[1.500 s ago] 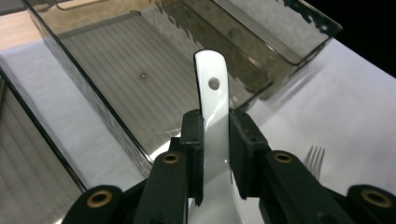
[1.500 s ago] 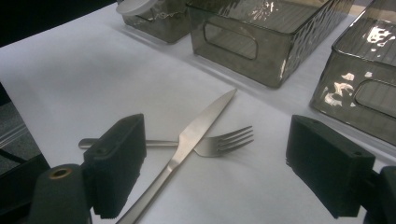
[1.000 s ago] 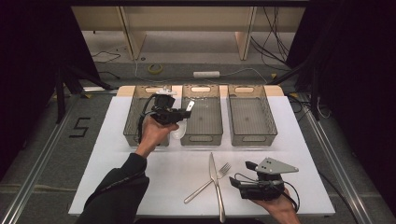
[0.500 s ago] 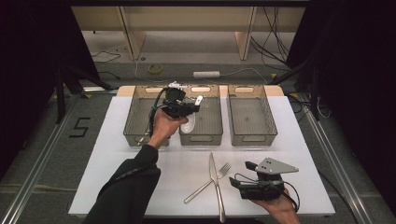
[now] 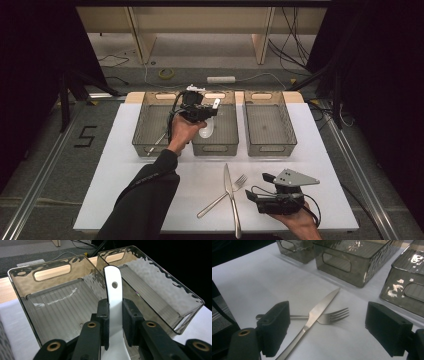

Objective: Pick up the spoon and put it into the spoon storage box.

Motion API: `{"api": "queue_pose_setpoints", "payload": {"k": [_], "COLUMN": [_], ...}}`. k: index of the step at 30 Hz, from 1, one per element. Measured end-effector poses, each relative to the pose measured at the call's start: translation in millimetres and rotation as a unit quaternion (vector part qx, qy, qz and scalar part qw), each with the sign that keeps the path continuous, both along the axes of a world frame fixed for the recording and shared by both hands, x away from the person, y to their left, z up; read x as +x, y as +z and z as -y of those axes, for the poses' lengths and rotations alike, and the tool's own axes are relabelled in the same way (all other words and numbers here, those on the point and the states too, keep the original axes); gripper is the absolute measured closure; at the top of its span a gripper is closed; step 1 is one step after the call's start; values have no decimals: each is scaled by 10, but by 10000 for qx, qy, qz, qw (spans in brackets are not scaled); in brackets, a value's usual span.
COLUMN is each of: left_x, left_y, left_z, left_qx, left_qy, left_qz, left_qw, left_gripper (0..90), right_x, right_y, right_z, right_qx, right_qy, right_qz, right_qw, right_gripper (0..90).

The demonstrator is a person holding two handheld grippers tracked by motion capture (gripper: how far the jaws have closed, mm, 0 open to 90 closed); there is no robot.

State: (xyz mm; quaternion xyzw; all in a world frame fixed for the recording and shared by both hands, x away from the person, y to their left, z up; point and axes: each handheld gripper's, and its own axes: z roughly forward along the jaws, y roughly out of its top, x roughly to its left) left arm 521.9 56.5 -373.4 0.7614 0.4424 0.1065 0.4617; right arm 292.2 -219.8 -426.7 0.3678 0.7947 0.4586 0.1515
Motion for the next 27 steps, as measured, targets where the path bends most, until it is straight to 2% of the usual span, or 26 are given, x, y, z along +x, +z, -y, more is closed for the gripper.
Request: {"api": "queue_pose_setpoints", "payload": {"k": [11,14,20,27], "left_x": [66,85,100,121], "left_y": [-110,-151,-208,-267], "left_z": [10,-6,-22,-50], "left_qx": [27,-43,-29,-35], "left_qy": [170,247,357,422], "left_qz": [-7,-66,-51,-124], "left_qw": [9999,9997,9993,9990], "left_gripper": [765,765,765,764], "right_x": [-5,-7,-6,-10], "right_y": [-2,0,-3,-2], "right_z": [-6,-4,-7,-9], "right_qx": [-10,-2,-3,-4], "right_qy": [24,15,21,25], "right_qz": [30,24,30,30], "right_qw": [10000,10000,10000,10000], "right_gripper": [210,210,210,210]}}
